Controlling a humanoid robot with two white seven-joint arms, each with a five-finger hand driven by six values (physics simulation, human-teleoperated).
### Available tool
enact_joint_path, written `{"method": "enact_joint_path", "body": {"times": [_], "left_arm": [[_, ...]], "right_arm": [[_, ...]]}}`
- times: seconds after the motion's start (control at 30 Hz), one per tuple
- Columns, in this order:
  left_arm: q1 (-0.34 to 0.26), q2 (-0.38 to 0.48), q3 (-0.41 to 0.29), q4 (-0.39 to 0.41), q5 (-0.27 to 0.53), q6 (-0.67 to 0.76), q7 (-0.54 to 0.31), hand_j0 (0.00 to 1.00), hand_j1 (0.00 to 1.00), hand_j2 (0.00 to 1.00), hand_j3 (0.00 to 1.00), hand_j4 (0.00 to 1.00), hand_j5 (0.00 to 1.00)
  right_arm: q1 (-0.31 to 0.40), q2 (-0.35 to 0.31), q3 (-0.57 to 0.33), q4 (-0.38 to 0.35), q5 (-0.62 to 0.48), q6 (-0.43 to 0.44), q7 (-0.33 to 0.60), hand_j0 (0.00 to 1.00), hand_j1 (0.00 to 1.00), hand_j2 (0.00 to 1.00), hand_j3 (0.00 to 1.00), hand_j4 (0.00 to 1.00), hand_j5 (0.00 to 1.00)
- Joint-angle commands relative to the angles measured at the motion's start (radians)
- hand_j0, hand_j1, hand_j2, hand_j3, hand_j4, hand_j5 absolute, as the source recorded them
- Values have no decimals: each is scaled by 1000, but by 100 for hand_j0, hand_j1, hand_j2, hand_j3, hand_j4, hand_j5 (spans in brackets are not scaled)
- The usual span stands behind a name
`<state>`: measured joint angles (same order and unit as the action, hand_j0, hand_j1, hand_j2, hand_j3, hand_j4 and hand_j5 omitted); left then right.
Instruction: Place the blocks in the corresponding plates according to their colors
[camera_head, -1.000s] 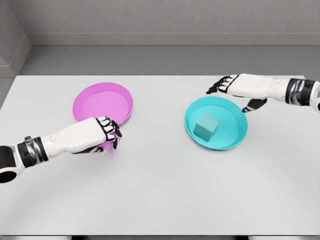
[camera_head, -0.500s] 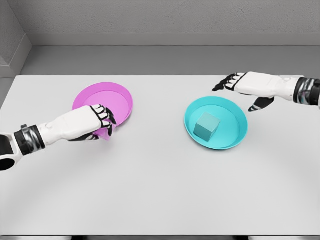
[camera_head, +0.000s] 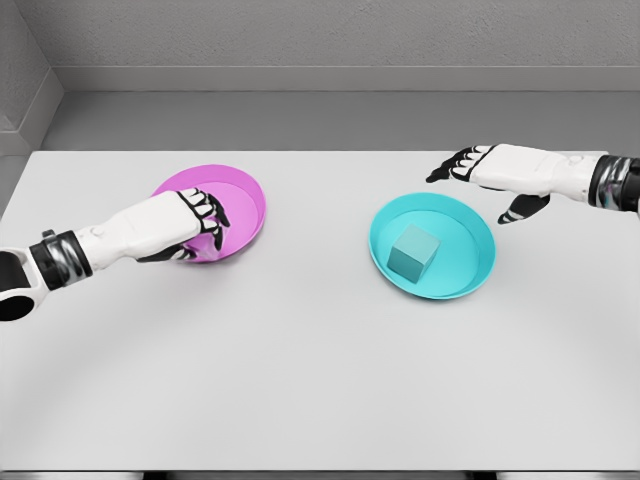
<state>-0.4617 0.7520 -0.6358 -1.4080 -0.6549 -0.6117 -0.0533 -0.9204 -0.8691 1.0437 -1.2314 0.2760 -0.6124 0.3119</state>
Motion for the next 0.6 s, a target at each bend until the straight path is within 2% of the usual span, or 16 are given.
{"method": "enact_joint_path", "body": {"times": [0.0,0.17,0.33,0.57], "left_arm": [[0,-8,1,12,4,1,1,41,41,41,41,41,41],[-43,-22,-24,53,6,1,1,41,41,41,41,41,41],[-58,-45,-30,84,-2,1,1,41,41,41,41,41,41],[-83,-68,-33,136,-6,1,1,41,41,41,41,41,41]], "right_arm": [[0,-1,-2,1,-9,2,0,100,100,100,100,100,100],[0,-4,-2,1,-9,2,0,100,100,100,100,100,100],[0,-5,-2,1,-9,2,0,100,100,100,100,100,100],[2,-41,-2,1,-46,2,1,100,100,100,100,100,100]]}}
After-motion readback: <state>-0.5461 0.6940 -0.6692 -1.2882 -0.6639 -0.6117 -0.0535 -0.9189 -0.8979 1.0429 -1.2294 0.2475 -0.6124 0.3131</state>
